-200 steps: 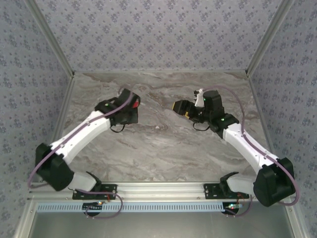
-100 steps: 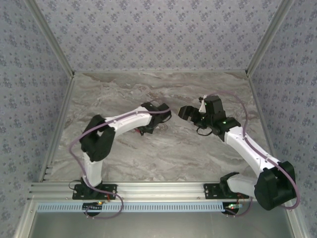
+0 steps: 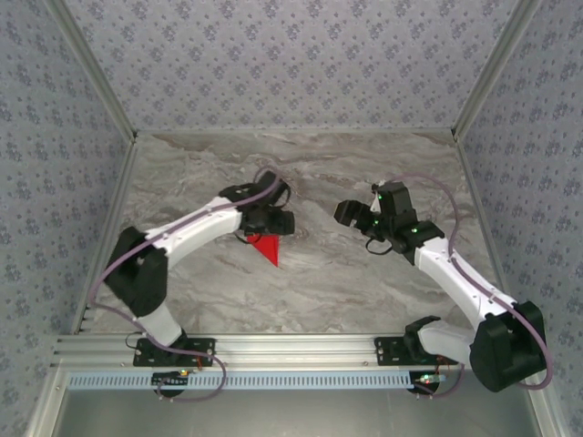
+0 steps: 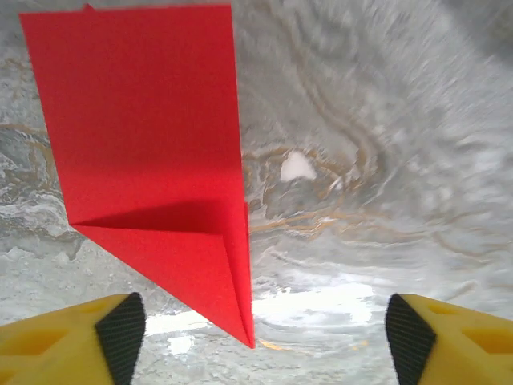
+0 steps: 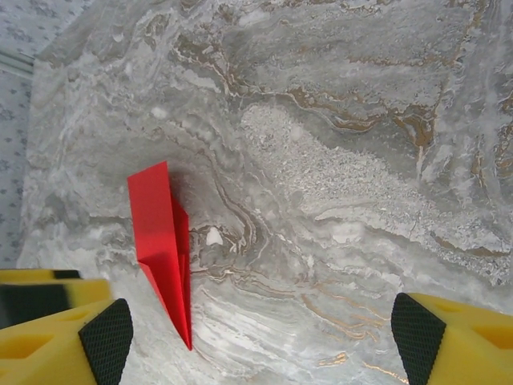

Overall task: Fold a paper plane with a square sheet of paper (pick it up from the middle)
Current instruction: Turn over the paper at the center of the table, then fold the wing for the fifth time at the center of the table.

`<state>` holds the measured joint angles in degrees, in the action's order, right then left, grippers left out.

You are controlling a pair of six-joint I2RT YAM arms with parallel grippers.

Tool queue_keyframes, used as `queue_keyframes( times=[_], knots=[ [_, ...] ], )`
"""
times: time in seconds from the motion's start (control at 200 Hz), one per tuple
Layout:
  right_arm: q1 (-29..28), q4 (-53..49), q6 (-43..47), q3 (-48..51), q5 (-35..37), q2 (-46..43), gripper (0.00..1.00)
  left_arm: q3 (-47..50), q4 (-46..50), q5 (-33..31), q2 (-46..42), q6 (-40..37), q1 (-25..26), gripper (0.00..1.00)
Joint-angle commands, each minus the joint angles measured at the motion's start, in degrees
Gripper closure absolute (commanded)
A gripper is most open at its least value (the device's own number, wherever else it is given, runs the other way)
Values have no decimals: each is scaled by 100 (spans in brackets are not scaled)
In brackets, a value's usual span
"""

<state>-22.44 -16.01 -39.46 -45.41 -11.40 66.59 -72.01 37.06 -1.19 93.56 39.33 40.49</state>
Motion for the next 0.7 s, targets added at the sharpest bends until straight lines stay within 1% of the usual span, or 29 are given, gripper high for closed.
queue_keyframes(
  times=[0.0,0.08,0.19,0.27,0.355,0.46,0.555,0.63,0.695],
  knots=[
    [-427,105,140,-107,269,353,14,477,-650,711,-552,192,-347,11],
    [-900,192,84,-368,395,834,19,901,-770,675,-930,333,-724,7],
    [-1505,360,-34,-865,371,1678,35,1527,-838,448,-1427,495,-1175,4],
    [-2007,429,-88,-1286,457,2310,41,1893,-801,304,-1796,563,-1439,2],
    [-2370,446,-178,-1772,433,2972,49,2166,-675,222,-2073,631,-1700,1],
    [-2674,553,-289,-2240,359,3644,54,2459,-590,215,-2388,688,-1936,1],
    [-2862,427,-290,-2899,297,4203,58,2620,-536,233,-2582,705,-2053,1],
    [-2915,311,-243,-3244,371,4575,61,2687,-524,247,-2664,711,-2106,1],
    [-2924,166,-158,-3531,468,4839,61,2725,-526,251,-2685,710,-2133,1]
  ],
)
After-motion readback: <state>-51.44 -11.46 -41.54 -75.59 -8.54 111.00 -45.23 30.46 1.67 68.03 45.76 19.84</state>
